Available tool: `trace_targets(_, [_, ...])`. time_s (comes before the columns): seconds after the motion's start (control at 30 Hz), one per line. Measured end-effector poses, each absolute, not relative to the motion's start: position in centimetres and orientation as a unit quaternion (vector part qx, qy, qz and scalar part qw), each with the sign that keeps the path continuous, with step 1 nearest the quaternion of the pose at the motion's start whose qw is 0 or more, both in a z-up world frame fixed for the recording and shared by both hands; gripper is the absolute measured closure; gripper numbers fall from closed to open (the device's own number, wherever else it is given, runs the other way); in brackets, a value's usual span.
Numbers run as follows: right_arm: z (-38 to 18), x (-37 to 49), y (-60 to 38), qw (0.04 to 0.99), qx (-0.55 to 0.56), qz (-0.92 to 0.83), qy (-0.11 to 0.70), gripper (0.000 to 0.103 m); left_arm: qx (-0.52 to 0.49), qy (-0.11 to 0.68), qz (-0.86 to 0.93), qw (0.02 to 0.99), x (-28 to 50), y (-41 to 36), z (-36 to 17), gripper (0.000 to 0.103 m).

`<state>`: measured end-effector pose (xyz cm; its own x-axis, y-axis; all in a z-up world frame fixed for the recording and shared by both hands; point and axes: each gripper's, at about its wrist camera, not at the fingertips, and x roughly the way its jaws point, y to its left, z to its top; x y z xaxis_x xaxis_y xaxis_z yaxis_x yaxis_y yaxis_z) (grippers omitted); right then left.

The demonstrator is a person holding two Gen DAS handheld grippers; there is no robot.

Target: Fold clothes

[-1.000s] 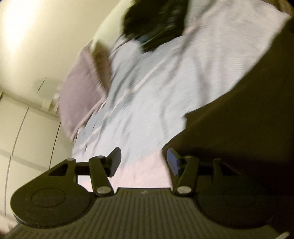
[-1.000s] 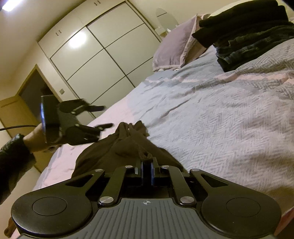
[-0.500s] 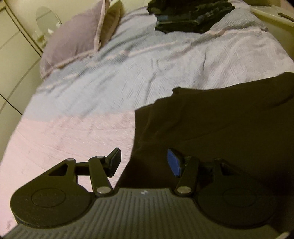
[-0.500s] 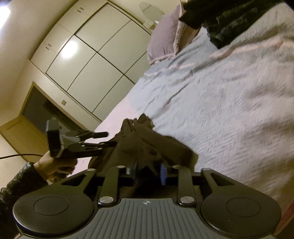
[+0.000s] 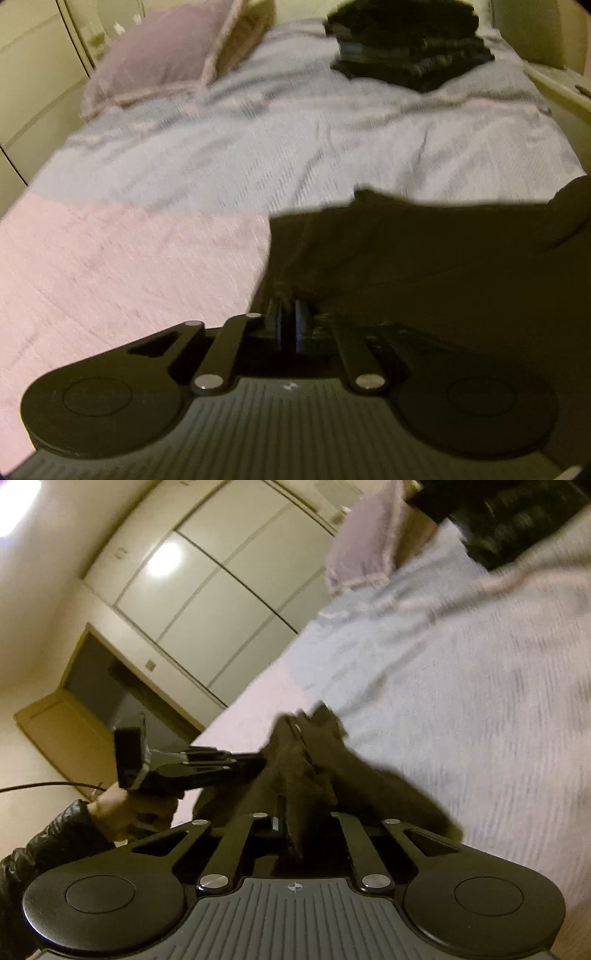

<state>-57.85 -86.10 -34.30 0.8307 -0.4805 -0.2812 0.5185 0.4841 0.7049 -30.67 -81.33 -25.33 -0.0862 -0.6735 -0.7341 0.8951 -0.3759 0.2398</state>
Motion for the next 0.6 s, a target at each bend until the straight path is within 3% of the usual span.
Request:
trace_targets(0.17, [-34.1, -58.5, -86.8, 0.865, 0.393, -0.310, 0.029, 0.098, 0.402, 0.133, -0.724, 0.545, -31.3, -82.1, -25.6, 0.100])
trace_targets(0.3, [-37.9, -58.9, -87.7, 0.831, 0.460, -0.308, 0.052, 0.098, 0.417, 0.133, -0.715, 0.545, -31.5, -82.0, -27.4, 0.094])
trace_targets(0.37, [-37.9, -59.4, -87.4, 0.832, 0.456, -0.311, 0.054, 0.097, 0.414, 0.131, -0.710, 0.554, -31.1, -81.8, -27.1, 0.086])
trace_targets(0.43, [-37.3, -60.0, -87.1, 0.835, 0.441, -0.324, 0.056, 0.093, 0.410, 0.132, -0.701, 0.568, -30.2, -81.6, -26.4, 0.068])
trace_targets(0.6, [-35.0, -61.7, -85.2, 0.830, 0.387, -0.396, 0.069, 0.079, 0.408, 0.111, -0.658, 0.623, -28.2, -79.2, -23.3, 0.068])
